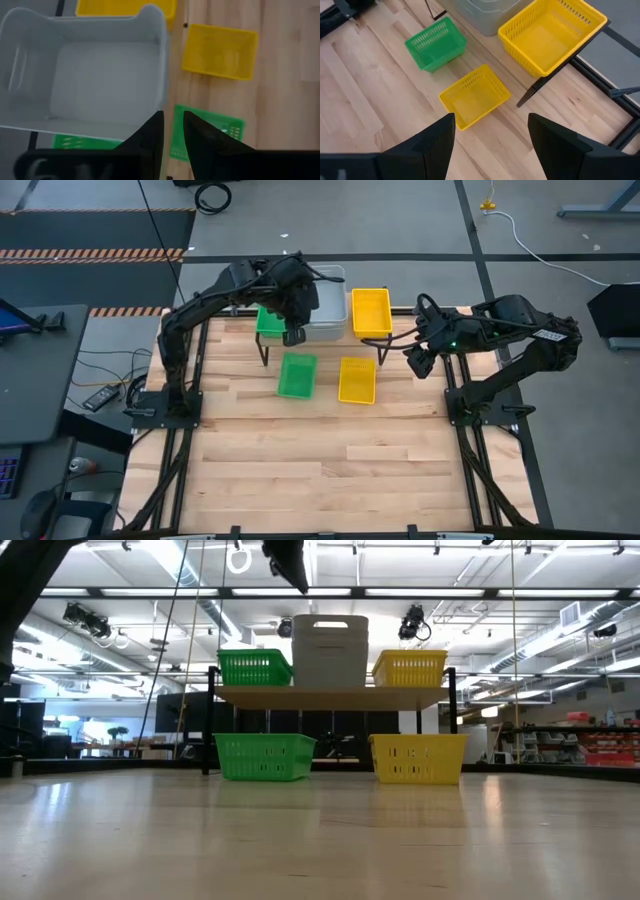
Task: Stack baskets on shelf by color
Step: Stack the green bin on top of the green bins on the shelf
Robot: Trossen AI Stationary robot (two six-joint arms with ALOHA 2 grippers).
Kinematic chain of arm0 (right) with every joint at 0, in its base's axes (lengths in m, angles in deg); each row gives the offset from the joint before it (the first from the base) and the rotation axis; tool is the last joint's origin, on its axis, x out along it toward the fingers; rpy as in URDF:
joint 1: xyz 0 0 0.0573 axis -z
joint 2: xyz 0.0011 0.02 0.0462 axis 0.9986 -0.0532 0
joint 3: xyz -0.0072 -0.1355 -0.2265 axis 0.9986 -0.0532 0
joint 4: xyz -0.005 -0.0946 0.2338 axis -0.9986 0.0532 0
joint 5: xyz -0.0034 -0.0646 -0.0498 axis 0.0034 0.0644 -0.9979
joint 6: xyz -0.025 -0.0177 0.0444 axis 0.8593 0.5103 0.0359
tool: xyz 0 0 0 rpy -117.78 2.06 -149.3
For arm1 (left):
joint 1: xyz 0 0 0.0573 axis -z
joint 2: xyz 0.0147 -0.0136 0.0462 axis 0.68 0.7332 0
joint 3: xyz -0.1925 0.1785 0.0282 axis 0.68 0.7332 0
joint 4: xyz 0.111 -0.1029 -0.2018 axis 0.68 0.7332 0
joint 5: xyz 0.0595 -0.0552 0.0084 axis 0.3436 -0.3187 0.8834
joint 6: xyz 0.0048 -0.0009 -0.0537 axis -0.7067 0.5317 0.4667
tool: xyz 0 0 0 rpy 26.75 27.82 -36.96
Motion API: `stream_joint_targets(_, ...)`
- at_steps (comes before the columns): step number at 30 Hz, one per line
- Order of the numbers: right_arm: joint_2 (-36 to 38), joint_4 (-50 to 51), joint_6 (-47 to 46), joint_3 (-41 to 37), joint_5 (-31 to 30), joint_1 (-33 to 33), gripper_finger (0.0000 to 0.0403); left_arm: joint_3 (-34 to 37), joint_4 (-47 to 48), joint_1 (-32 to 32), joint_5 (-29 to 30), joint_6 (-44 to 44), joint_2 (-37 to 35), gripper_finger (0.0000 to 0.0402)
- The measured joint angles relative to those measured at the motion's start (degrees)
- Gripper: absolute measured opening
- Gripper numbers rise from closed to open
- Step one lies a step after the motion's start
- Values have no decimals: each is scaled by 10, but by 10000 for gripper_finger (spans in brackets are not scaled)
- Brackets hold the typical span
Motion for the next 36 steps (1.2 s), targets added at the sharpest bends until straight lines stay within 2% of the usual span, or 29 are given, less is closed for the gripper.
stream_joint_targets(5, -2, -42, 13, 0, -5, 0, 256, -3, 35, 41, -7, 16, -17, 82)
stream_joint_targets(12, -34, -153, 106, -21, 17, 0, 256, 19, 78, 104, -59, 26, -22, 89)
stream_joint_targets(18, -68, -159, 135, -91, 57, -2, 256, 79, 68, 115, -98, 45, -21, 100)
stream_joint_targets(21, -69, -170, 136, -149, 103, -8, 256, 122, 67, 115, -107, 46, -21, 105)
stream_joint_targets(24, -60, -222, 127, -214, 154, -20, 256, 178, 49, 115, -124, 47, -28, 106)
stream_joint_targets(27, -39, -275, 95, -264, 170, -39, 256, 254, 7, 118, -138, 60, -55, 106)
stream_joint_targets(30, -17, -303, 55, -295, 166, -57, 256, 349, -64, 123, -141, 76, -103, 107)
stream_joint_targets(36, 16, -308, 10, -307, 108, -82, 256, 531, -235, 136, -132, 131, -206, 107)
